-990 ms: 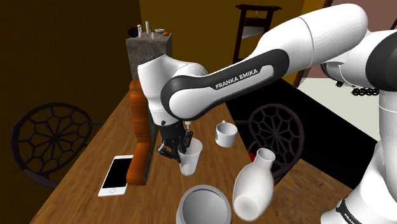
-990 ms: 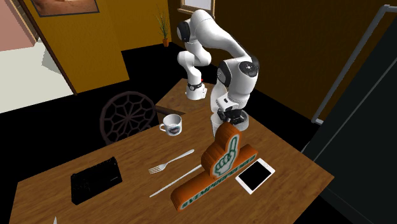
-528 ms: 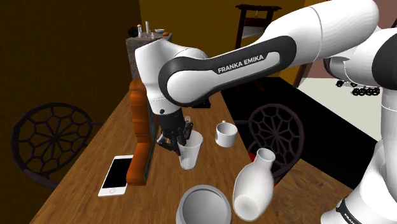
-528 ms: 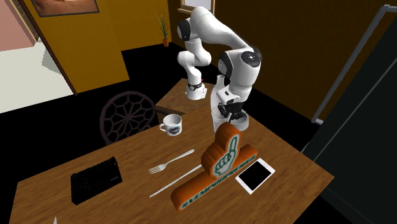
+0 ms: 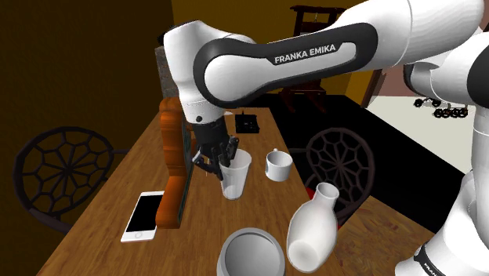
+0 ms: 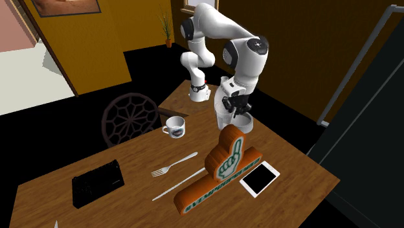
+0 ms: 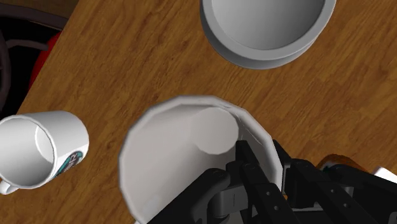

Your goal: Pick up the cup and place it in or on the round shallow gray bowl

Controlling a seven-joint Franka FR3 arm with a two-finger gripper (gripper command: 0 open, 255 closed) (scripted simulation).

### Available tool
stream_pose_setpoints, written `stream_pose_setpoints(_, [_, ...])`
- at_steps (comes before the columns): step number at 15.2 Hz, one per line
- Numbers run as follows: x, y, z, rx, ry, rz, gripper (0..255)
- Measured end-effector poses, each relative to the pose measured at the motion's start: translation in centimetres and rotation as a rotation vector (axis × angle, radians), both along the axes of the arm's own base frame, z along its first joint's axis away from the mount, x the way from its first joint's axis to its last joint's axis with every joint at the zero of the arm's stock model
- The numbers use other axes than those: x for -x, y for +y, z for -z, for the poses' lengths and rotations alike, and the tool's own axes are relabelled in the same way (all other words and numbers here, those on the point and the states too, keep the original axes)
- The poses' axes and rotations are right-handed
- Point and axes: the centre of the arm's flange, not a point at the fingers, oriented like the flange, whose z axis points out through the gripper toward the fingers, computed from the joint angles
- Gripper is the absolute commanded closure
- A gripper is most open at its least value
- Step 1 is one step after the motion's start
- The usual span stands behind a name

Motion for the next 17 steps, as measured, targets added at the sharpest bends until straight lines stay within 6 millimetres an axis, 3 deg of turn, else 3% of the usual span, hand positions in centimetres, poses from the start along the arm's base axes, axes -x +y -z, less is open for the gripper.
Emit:
stream_pose_setpoints(5, [0.5, 0.2, -2.3, 0.0, 0.0, 0.0, 255])
stream_pose_setpoints(9, [4.5, 1.7, -4.0, 0.0, 0.0, 0.0, 255])
stream_pose_setpoints(17, [14.8, 5.2, -5.9, 0.001, 0.0, -0.001, 255])
